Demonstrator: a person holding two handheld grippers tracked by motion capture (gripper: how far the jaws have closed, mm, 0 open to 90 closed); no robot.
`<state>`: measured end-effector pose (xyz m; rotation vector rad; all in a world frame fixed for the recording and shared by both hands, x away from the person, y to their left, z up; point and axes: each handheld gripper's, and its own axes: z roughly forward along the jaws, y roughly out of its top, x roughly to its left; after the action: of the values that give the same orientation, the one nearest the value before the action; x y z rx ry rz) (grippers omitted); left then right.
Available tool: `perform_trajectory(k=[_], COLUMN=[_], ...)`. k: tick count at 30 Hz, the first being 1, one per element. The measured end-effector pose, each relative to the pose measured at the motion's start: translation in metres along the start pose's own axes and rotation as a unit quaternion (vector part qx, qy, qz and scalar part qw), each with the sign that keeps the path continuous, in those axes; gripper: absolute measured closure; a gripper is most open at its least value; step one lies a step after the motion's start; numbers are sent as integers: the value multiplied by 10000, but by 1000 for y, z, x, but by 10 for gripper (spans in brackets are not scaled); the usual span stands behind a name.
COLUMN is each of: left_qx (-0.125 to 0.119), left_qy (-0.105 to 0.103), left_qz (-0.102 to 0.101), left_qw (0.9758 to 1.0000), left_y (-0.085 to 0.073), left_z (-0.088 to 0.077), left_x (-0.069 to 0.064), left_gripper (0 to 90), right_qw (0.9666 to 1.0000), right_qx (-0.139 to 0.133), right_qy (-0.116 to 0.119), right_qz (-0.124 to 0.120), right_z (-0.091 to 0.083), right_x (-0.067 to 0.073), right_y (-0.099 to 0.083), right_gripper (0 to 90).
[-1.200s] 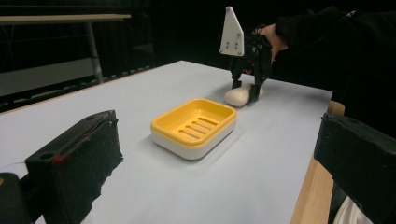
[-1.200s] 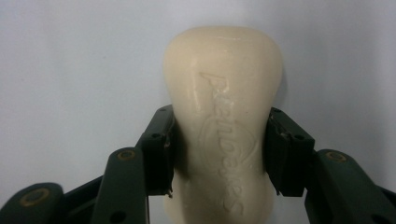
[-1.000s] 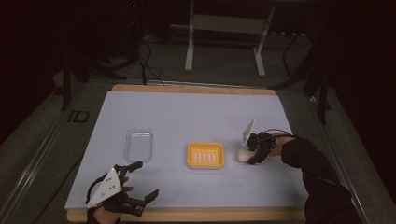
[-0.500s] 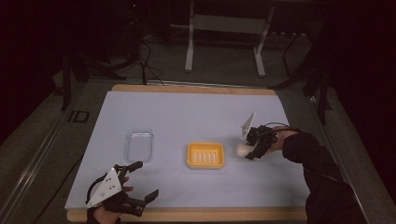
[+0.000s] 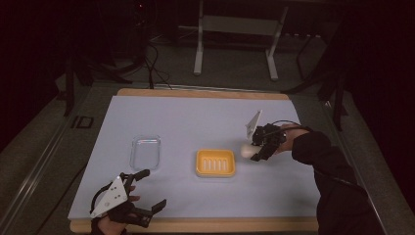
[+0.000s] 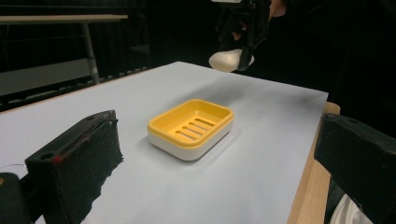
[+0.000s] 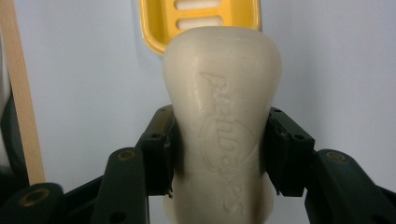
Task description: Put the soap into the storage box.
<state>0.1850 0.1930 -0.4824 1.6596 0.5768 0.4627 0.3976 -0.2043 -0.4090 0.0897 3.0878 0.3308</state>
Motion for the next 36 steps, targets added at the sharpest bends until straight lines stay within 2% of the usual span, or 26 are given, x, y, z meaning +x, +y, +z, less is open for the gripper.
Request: perform_trajectory(k=[18,25,36], left_qx=[-29,-32,-18], left_qy=[-8,-16,-41], left_qz=[12,17,35], left_qw=[10000,10000,10000], left_y=[0,0,0], left_z=[0,0,0], left_x=[0,0,0], left_gripper=[7,7,7], right_qw=[9989,9964,9913], right_qx=[-226,-538,-1141], right_qy=[-127,-153,-87], right_qz=[-395,-634,-657], right_z=[-12,-7,6], right_x=[6,11,11], right_y=[45,60,72], right_gripper=[497,497,497])
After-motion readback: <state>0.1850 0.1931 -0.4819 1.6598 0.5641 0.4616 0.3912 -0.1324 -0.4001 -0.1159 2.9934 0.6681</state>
